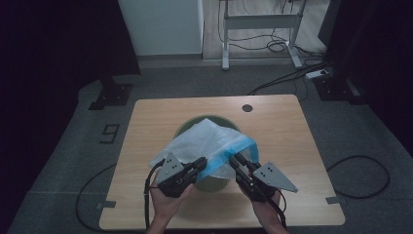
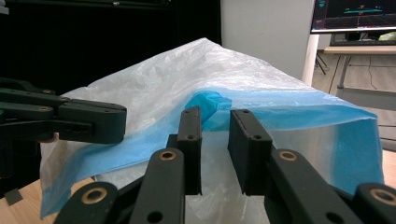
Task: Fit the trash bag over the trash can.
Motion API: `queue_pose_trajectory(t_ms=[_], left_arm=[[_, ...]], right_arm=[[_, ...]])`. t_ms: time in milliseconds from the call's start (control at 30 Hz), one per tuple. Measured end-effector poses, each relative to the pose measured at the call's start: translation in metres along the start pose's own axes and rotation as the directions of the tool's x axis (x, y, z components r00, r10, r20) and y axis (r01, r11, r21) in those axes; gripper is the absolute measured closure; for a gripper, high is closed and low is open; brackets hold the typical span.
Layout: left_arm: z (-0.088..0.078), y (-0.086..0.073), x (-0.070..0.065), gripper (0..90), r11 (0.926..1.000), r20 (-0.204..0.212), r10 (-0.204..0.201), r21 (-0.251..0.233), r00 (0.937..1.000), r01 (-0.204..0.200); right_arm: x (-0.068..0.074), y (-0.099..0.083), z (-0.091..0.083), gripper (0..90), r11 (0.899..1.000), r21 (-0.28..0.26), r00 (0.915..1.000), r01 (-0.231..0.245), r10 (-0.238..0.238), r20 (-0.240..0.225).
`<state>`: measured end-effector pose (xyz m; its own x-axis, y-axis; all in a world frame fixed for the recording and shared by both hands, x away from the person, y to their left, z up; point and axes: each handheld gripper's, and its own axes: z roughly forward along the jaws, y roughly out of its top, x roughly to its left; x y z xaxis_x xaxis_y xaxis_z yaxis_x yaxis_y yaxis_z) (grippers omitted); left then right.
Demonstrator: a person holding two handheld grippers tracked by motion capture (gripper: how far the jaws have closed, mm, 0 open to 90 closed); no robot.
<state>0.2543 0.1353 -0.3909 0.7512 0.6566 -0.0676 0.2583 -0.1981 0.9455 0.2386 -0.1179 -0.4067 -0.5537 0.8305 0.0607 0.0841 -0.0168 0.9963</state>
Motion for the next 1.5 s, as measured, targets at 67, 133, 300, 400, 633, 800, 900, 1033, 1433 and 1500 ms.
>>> queue_pose_trajectory(t_ms=[67, 133, 300, 400, 633, 800, 900, 1033, 1433, 1500], left_arm=[[0.001, -0.001, 0.000, 86.3, 1.0000, 0.006, 0.001, -0.002, 1.0000, -0.001], [0.001, -0.002, 0.000, 78.9, 1.0000, 0.009, 0.007, 0.001, 0.9999, -0.007], [0.001, -0.004, -0.002, 46.6, 0.9995, -0.049, 0.031, 0.006, 0.9983, -0.031], [0.001, -0.006, 0.000, 30.7, 0.9987, -0.069, 0.036, 0.039, 0.9970, -0.034], [0.000, -0.007, 0.003, 36.9, 0.9988, -0.008, 0.011, 0.047, 0.9999, -0.011], [-0.001, -0.007, 0.009, 50.0, 0.9982, 0.077, -0.026, 0.055, 0.9967, 0.022], [-0.001, -0.008, 0.010, 59.0, 0.9982, 0.103, -0.036, 0.052, 0.9940, 0.031], [-0.001, -0.009, 0.009, 70.1, 0.9989, 0.083, -0.026, 0.041, 0.9962, 0.022], [-0.014, -0.002, 0.017, 85.9, 0.9837, 0.121, -0.130, -0.109, 0.9841, 0.143], [-0.016, -0.002, 0.018, 86.1, 0.9804, 0.127, -0.140, -0.121, 0.9820, 0.155]], right_arm=[[-0.001, 0.000, -0.001, 73.5, 1.000, -0.001, 1.0000, 0.000, 0.000, 0.001], [-0.002, 0.000, 0.000, 73.5, 1.000, -0.003, 1.0000, -0.003, 0.003, 0.001], [-0.003, 0.001, 0.000, 73.4, 1.000, -0.006, 1.0000, -0.008, 0.008, 0.004], [-0.002, 0.000, 0.000, 73.2, 1.000, -0.006, 1.0000, -0.006, 0.006, 0.002], [0.002, -0.002, -0.001, 73.2, 1.000, -0.003, 1.0000, -0.009, 0.009, -0.004], [0.001, -0.001, -0.001, 73.2, 1.000, -0.007, 0.9999, -0.011, 0.011, -0.001], [0.000, -0.001, -0.003, 73.1, 1.000, -0.009, 0.9999, -0.013, 0.013, 0.002], [-0.001, -0.003, -0.003, 73.0, 1.000, -0.008, 0.9999, -0.015, 0.015, 0.003], [-0.002, -0.008, -0.006, 66.5, 1.000, -0.003, 0.9995, -0.030, 0.030, -0.002], [-0.003, -0.009, -0.007, 65.3, 0.999, -0.002, 0.9994, -0.033, 0.033, -0.002]])
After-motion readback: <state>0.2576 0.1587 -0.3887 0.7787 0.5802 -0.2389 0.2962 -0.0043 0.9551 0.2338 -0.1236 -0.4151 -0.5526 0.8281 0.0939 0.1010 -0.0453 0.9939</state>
